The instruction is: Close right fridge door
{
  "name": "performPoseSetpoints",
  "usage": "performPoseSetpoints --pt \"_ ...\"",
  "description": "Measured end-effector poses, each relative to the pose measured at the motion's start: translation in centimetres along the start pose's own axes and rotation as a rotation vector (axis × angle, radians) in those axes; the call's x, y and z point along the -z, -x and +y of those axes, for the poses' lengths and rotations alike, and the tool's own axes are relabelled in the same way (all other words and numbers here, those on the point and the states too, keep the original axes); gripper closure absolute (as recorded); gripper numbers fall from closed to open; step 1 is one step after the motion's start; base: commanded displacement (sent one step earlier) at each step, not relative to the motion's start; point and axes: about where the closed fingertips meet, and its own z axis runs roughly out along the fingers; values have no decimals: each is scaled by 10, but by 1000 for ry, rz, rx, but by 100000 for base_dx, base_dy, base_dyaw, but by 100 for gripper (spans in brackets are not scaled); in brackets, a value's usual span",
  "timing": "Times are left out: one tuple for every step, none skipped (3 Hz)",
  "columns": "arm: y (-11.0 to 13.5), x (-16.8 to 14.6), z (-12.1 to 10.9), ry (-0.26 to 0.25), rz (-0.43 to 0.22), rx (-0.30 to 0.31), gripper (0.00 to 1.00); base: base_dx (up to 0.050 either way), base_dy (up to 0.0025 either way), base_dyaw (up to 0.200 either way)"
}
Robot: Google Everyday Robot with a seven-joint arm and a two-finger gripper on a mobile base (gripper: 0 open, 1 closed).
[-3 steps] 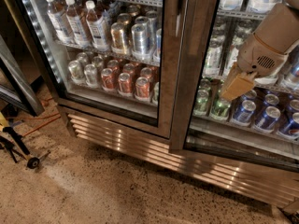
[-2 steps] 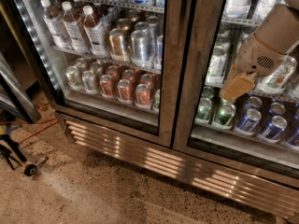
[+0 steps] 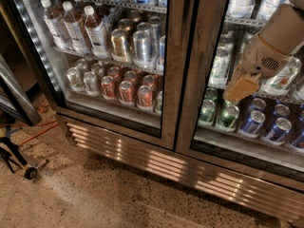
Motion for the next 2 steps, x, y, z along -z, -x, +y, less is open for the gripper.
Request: performPoseSetpoints --pt "0 0 0 0 0 0 100 4999 0 -14" --pt "0 0 0 0 0 0 100 -5004 9 -63"
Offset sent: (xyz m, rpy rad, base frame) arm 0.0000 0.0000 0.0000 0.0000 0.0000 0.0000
